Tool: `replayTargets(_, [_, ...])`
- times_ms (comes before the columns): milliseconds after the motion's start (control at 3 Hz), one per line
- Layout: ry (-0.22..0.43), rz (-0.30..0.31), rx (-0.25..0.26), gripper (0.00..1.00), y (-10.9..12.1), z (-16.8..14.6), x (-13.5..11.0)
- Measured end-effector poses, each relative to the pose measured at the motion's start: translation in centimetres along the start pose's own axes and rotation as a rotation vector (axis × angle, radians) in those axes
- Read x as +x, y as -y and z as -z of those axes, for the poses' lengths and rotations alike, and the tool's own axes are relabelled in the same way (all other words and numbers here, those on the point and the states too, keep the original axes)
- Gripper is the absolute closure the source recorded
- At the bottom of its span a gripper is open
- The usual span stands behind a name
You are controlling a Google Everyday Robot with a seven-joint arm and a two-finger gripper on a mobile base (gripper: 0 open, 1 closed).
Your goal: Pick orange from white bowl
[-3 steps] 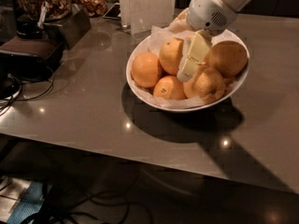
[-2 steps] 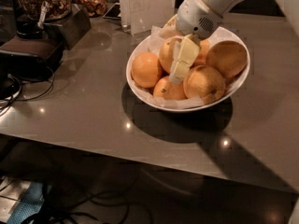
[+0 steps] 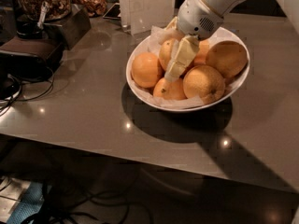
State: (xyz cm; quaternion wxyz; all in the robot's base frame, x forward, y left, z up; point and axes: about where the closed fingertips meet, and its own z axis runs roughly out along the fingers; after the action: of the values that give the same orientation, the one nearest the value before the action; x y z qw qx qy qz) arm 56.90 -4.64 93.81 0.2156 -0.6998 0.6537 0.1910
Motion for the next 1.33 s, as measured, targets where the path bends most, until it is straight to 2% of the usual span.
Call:
replayTargets(333, [0.000,0.000,0.000,0.31,0.0,0.0,0.0])
replayTargets(667, [-0.007,-0.024,0.016,0.12,0.4,0.1,0.8])
replayTargets(1000, [-0.023,-0.069,0.028,0.00,0.3,0.2,2.5])
replayTargets(1333, [-0.027,-0.102,0.039,0.12,0.2,0.5,3.6])
